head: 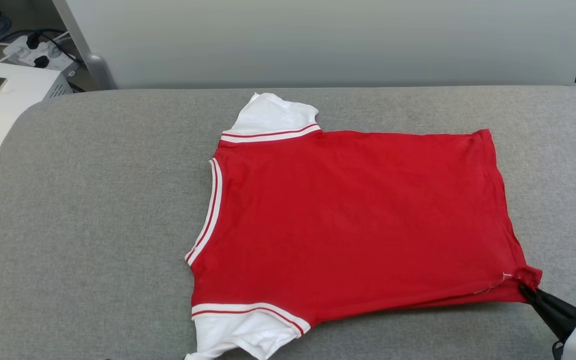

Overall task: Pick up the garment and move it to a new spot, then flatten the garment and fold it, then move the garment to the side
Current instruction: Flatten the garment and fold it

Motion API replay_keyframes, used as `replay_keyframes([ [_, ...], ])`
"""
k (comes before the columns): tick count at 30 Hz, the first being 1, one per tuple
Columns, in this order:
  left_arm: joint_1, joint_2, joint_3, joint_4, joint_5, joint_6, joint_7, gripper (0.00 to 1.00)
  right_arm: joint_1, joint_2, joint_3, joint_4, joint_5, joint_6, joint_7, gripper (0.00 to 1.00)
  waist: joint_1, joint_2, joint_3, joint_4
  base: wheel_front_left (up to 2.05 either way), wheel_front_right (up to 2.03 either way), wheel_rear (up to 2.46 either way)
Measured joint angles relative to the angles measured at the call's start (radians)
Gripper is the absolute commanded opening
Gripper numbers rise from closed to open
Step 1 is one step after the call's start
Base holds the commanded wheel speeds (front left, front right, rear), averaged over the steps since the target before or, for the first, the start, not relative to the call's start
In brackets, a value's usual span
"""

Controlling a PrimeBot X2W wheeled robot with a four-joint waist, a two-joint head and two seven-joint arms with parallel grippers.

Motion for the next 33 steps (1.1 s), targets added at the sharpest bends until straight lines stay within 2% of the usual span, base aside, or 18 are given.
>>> replay_keyframes([
  [5, -0.048, 0.002, -0.002, 0.007, 0.028, -0.019, -0.018, 0.00, 0.019, 0.023, -0.081, -0.030, -0.009, 0.000, 0.013, 0.00, 0.0000, 0.0000, 0.012, 0.001, 0.00, 0.00, 0.00],
  [17, -0.422, 0.015, -0.012, 0.147, 0.143, -0.112, -0.002, 0.00, -0.017, 0.064, -0.215, -0.113, -0.027, 0.000, 0.087, 0.00, 0.0000, 0.0000, 0.084, -0.014, 0.00, 0.00, 0.00],
  [24, -0.631, 0.020, -0.034, 0.268, 0.165, -0.151, 0.018, 0.00, -0.094, 0.090, -0.232, -0.108, -0.033, 0.000, 0.114, 0.00, 0.0001, 0.0000, 0.163, -0.034, 0.00, 0.00, 0.00],
  [33, -0.823, 0.013, -0.117, 0.472, 0.151, -0.166, 0.014, 0.00, -0.200, 0.119, -0.203, -0.046, -0.034, 0.000, 0.125, 0.00, 0.0002, 0.0000, 0.273, -0.060, 0.00, 0.00, 0.00],
])
